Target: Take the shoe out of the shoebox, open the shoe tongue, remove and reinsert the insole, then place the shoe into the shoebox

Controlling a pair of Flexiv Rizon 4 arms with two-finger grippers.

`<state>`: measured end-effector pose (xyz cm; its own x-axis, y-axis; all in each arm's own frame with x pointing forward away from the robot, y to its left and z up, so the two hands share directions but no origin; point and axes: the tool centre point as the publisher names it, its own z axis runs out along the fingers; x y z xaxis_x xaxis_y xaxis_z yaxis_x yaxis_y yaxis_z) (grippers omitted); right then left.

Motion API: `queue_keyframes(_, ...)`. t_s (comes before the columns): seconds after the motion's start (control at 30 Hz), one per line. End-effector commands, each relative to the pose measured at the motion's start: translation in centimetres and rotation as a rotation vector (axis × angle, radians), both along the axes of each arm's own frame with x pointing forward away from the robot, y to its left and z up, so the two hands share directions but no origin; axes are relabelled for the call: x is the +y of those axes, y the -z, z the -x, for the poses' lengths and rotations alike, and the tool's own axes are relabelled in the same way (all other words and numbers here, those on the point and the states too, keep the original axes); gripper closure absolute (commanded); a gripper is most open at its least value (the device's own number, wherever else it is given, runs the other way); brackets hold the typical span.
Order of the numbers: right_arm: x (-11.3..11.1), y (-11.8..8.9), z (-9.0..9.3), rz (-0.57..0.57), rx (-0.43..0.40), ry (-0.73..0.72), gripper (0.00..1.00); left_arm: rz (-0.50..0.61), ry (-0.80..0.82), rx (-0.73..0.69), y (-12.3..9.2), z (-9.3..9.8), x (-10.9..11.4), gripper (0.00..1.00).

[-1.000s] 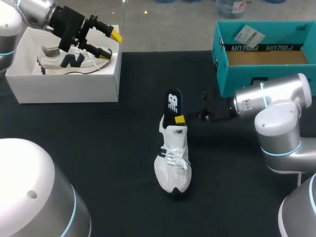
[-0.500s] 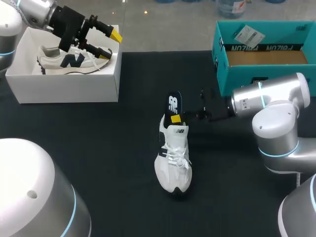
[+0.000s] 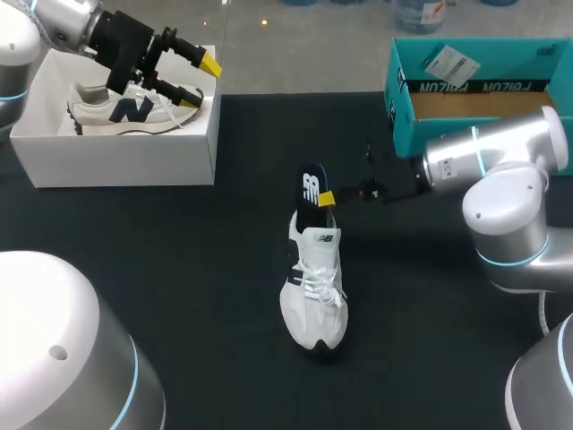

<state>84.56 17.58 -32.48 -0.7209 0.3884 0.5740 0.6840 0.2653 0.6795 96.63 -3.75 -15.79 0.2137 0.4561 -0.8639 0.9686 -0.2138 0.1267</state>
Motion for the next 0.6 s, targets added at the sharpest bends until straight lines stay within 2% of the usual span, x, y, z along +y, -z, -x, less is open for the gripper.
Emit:
queue_keyframes(0.03,0.2,0.1,-0.1,0.014,0.008,0.004,1.0,-0.003,0.002,0.0,0.0,-0.1,0.0,0.0)
queue_keyframes(0.23,0.3,0.7,0.6,0.025,0.028,0.011,1.0,-0.003,0.002,0.0,0.0,-0.1,0.0,0.0)
queue_keyframes(0.6,1.1,2.8,3.0,0.018,0.09,0.02,1.0,-0.003,0.002,0.0,0.0,-0.1,0.0,0.0)
